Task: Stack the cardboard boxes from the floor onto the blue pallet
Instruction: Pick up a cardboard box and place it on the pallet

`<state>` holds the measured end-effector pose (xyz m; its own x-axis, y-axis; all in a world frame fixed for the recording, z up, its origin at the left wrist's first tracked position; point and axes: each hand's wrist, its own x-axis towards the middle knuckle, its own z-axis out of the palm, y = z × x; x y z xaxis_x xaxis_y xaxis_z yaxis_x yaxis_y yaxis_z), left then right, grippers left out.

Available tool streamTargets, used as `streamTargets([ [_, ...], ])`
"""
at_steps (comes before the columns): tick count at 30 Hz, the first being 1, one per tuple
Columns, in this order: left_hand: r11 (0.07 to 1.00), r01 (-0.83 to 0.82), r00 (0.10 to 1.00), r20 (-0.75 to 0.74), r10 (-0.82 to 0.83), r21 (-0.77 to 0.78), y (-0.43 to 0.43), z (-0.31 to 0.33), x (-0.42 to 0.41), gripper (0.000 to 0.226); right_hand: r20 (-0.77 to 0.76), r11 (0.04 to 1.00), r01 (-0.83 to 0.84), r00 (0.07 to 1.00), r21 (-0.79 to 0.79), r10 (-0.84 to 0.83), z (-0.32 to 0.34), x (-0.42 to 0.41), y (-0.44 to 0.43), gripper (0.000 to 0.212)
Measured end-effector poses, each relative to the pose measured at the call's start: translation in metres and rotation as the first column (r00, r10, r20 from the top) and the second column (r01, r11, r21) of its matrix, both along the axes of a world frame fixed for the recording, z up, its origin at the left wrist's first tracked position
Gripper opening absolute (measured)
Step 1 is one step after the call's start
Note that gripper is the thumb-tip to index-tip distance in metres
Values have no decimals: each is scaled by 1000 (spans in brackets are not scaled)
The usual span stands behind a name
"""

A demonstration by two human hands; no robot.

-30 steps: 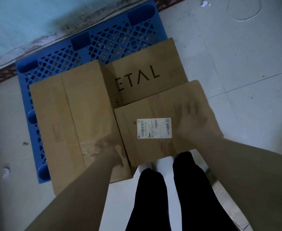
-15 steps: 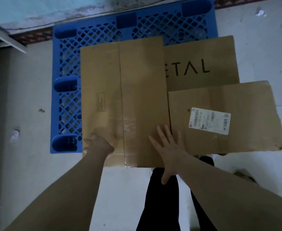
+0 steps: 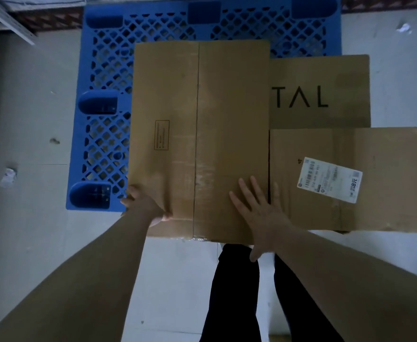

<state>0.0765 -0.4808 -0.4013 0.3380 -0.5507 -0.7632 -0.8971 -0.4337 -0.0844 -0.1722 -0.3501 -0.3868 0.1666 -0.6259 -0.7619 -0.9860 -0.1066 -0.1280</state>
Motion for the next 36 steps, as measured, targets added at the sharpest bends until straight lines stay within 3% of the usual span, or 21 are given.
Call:
streamTargets([
  [17,999,-39,999,-8,39,17,-3,6,-18,134,-17,995,96,995,-34,-96,2,-8,-4,127],
  [21,998,46,998,35,-47,35,-8,9,-27,138,19,993,114,993,-24,-114,4,-12,1,122],
  [24,971,237,970,55,-237,-3,-14,21,-48,121,145,974,222,966,-52,-213,11,-18,5,96],
  [27,872,489,872,-18,-490,-39,-15,34,-85,76,283,872,471,862,-136,-421,19,-29,15,41],
  [29,768,637,758,-124,-640,-70,-9,46,-114,51,364,714,685,708,-143,-606,24,-40,28,23],
  [32,640,763,604,-255,-755,-92,13,71,-160,29,406,465,876,474,-129,-781,34,-67,56,22],
  [36,490,864,442,-295,-847,-112,52,92,-215,30,322,321,932,360,-168,-876,47,-105,116,24],
])
